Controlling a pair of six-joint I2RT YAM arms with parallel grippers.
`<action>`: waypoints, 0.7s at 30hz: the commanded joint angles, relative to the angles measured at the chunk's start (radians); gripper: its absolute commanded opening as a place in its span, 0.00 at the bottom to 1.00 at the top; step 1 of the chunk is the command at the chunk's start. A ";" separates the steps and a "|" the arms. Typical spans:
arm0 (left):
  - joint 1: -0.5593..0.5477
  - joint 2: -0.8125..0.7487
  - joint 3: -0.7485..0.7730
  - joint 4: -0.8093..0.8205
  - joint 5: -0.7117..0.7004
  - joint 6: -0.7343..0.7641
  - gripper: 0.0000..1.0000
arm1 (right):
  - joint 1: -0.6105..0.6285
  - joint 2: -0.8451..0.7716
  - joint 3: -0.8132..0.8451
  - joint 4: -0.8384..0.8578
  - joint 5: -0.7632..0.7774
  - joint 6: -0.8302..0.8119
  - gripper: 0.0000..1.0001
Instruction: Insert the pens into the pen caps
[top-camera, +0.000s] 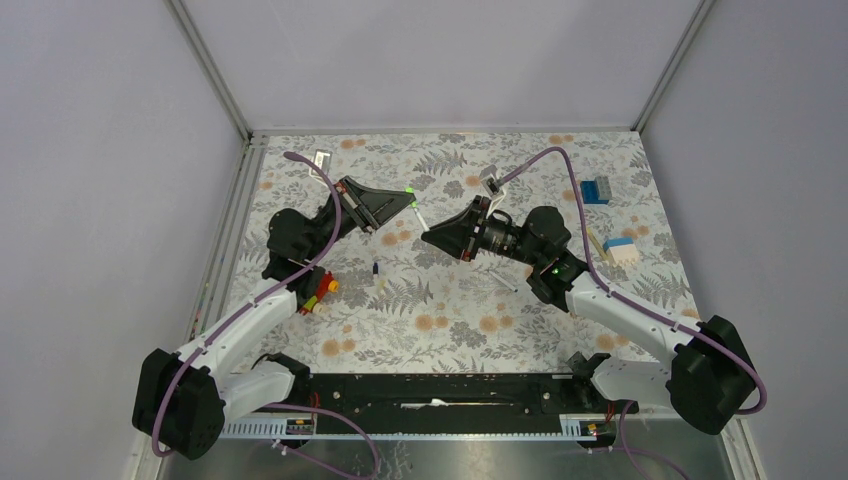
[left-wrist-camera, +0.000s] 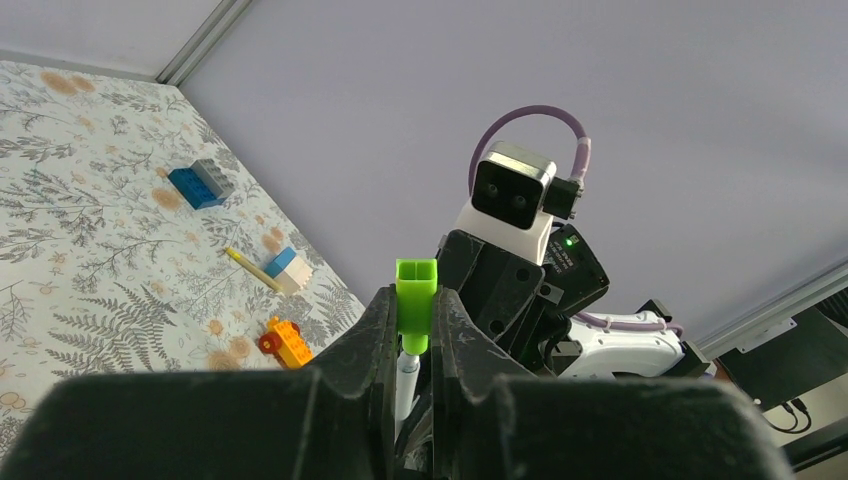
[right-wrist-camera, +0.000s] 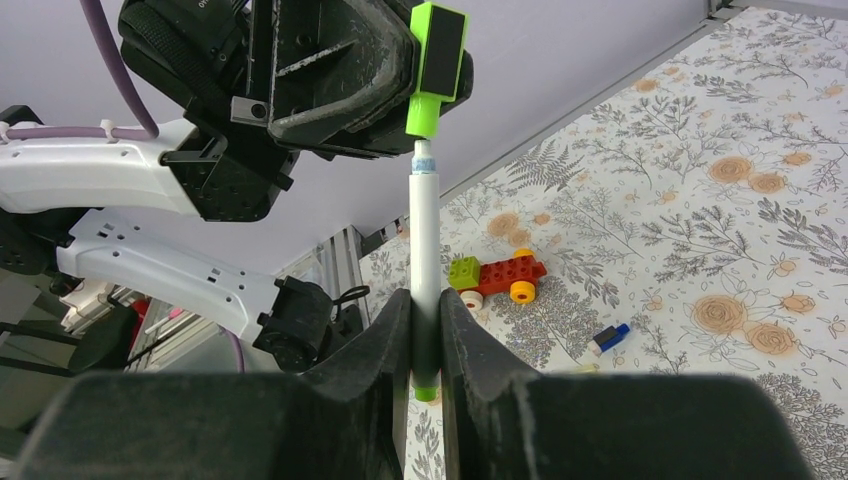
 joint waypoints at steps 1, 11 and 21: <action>0.003 -0.026 -0.005 0.055 0.015 0.010 0.00 | 0.010 -0.012 0.044 0.026 0.022 -0.024 0.00; 0.003 -0.029 -0.020 0.059 0.017 0.007 0.00 | 0.010 -0.010 0.052 0.026 0.029 -0.028 0.00; 0.003 -0.029 -0.026 0.069 0.011 -0.001 0.00 | 0.010 0.007 0.062 0.051 0.043 -0.019 0.00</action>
